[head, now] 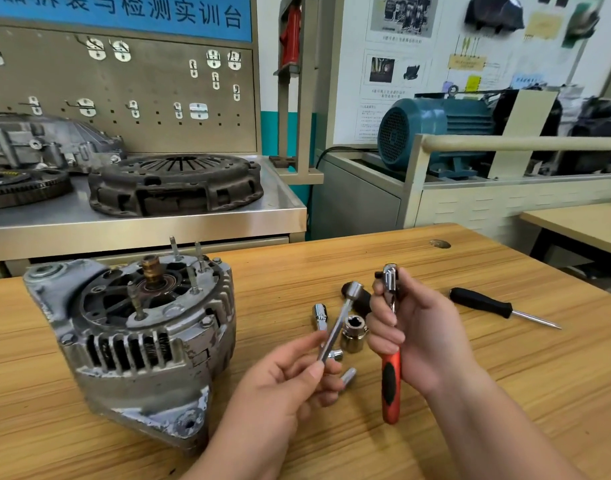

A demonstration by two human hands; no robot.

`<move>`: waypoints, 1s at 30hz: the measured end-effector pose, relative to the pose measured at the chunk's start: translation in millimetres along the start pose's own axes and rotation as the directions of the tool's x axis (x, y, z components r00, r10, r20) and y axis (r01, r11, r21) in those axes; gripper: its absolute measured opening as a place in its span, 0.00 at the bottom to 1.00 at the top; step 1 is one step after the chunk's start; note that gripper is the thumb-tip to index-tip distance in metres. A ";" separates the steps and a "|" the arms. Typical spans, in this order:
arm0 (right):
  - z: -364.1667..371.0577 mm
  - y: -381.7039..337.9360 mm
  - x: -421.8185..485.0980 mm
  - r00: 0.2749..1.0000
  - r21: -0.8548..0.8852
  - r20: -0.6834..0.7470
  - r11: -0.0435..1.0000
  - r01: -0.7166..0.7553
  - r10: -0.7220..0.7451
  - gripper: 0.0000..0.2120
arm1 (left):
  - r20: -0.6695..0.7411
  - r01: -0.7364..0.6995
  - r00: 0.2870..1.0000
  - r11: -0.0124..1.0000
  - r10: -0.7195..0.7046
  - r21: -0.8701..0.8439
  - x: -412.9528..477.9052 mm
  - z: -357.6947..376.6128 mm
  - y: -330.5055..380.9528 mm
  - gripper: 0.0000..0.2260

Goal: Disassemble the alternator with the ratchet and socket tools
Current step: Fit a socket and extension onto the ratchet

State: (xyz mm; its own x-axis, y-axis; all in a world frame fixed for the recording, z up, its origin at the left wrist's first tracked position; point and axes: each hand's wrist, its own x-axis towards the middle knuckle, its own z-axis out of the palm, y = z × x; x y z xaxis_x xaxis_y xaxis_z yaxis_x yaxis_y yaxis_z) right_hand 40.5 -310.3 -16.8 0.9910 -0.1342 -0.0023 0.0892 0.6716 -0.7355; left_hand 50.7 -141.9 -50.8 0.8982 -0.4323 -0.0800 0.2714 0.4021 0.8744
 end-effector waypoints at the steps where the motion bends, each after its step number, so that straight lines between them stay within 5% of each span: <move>1: 2.1 -1.4 -2.0 0.999 0.028 0.033 1.000 0.005 -0.006 0.16 | 0.003 -0.009 1.000 1.000 0.009 -0.002 0.0 0.5 -1.6 0.14; 6: 12.9 -1.5 -12.6 0.979 0.063 0.203 0.997 -0.036 0.023 0.16 | 0.018 -0.052 0.999 0.998 0.051 0.027 2.0 -2.2 -6.5 0.20; 10: 18.6 2.8 -16.2 0.912 0.107 0.403 0.986 -0.129 0.076 0.15 | 0.086 -0.170 0.984 0.955 0.153 0.244 0.3 -4.9 -3.5 0.23; 14: 20.6 8.9 -16.9 0.837 0.048 0.527 0.978 -0.201 0.147 0.15 | 0.179 -0.323 0.945 0.715 0.273 0.619 -5.6 -9.0 -3.3 0.16; 17: 22.3 11.7 -18.7 0.843 -0.042 0.491 0.972 -0.231 0.221 0.16 | 0.183 -0.377 0.912 0.581 0.366 0.721 -8.4 -10.5 -3.3 0.16; 22: 27.0 11.3 -19.0 0.908 -0.195 0.211 0.926 -0.325 0.363 0.18 | 0.152 -0.397 0.846 0.415 0.511 0.818 -2.7 -16.3 -1.8 0.13; 30: 25.3 5.8 -16.6 0.912 -0.175 0.194 0.928 -0.330 0.361 0.17 | 0.140 -0.358 0.824 0.314 0.549 0.879 2.8 -24.1 -8.1 0.17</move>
State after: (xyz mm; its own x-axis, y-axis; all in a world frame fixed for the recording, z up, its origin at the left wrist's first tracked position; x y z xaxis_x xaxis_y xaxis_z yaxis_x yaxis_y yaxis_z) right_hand 27.1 -285.7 -3.9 0.9555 0.2616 -0.1362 -0.2618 0.5399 -0.8000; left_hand 59.3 -126.9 -69.6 0.8408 -0.2481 0.4812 -0.5407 -0.4290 0.7236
